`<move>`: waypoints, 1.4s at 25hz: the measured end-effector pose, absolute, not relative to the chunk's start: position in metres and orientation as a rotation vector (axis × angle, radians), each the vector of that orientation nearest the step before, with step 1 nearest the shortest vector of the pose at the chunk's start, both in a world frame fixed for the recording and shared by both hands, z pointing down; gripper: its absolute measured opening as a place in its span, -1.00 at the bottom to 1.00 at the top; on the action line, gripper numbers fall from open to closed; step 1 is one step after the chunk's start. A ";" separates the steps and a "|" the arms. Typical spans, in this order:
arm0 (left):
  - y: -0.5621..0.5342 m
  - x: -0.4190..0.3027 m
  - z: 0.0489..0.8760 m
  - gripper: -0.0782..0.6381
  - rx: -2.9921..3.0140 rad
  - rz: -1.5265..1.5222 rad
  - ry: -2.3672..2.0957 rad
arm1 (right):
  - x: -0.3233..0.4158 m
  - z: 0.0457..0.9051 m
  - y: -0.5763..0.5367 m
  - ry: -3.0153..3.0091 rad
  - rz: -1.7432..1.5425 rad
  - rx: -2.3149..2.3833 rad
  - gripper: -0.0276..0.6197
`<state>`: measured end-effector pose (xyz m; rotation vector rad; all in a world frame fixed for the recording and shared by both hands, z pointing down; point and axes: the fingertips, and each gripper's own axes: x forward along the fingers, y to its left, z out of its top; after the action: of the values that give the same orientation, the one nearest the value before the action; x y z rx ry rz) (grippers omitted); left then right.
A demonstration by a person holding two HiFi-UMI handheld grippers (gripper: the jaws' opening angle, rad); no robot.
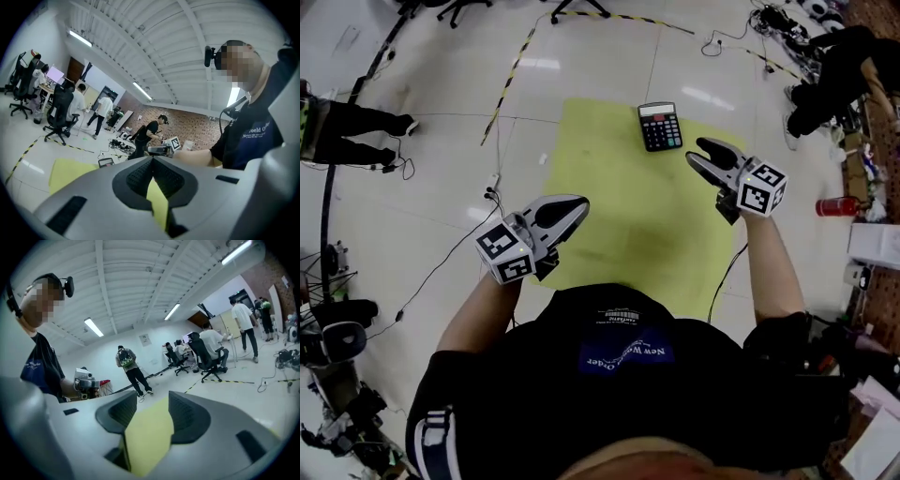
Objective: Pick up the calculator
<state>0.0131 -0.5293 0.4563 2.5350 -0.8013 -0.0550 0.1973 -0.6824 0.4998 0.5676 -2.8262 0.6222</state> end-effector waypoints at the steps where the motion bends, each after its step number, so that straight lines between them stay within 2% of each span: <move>1: -0.536 0.016 0.462 -0.76 2.527 -0.049 -0.805 | 0.199 0.512 -0.700 -2.815 0.632 0.558 -0.34; 10: -0.601 0.040 0.523 -0.76 2.531 0.006 -0.746 | 0.213 0.638 -0.837 -2.628 0.676 0.586 -0.33; 15: -0.625 0.041 0.549 -0.76 2.524 -0.021 -0.692 | 0.191 0.685 -0.874 -2.587 0.761 0.477 -0.33; 35: -0.618 0.038 0.573 -0.76 2.482 -0.044 -0.647 | 0.172 0.714 -0.904 -2.524 0.819 0.358 -0.33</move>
<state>0.0382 -0.6179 0.5733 2.4822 -0.6474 -0.0440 0.1722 -0.9037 0.7145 0.3584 -2.5244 0.8186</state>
